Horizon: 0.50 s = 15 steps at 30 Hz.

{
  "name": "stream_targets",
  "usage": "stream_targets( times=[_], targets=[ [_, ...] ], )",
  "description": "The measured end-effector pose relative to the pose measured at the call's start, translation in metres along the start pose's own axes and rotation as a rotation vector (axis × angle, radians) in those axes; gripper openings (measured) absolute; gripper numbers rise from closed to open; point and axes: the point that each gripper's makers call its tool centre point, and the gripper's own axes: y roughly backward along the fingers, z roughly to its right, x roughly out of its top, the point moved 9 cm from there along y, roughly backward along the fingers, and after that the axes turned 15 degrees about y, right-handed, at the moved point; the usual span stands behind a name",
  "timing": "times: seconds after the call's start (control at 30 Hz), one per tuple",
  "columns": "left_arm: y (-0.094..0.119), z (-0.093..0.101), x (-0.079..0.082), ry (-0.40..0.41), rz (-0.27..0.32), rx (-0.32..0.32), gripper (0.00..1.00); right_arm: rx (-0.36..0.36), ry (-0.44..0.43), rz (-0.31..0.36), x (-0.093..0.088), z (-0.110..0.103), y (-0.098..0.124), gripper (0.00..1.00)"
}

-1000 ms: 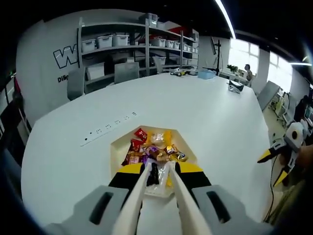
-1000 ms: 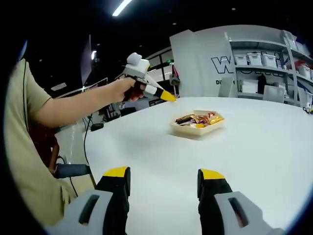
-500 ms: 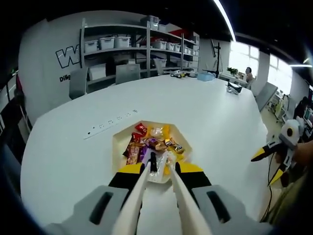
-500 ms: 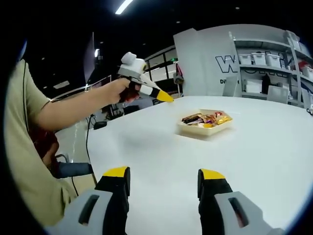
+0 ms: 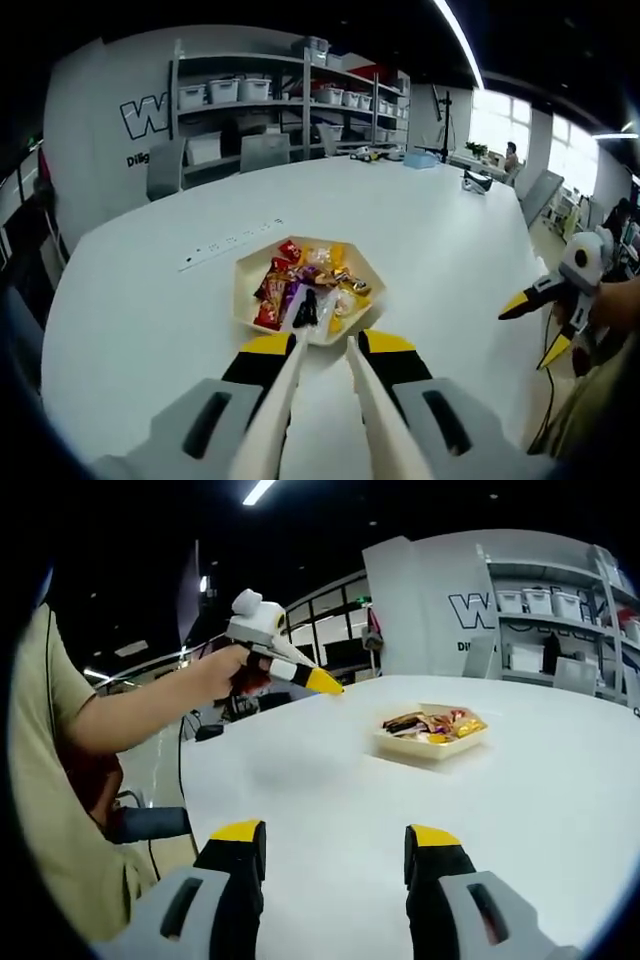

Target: Place the target food into the container with the food tongs after gripping and lifting it, then release it inside without dropping or visibly crushing the food.

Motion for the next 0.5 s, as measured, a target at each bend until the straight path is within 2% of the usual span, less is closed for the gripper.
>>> stream_targets(
  times=[0.5],
  targets=[
    [0.014,0.006,-0.024,0.016,0.016,-0.020,0.23,-0.013,0.040,0.008,0.011,0.024,-0.002,0.54]
  ],
)
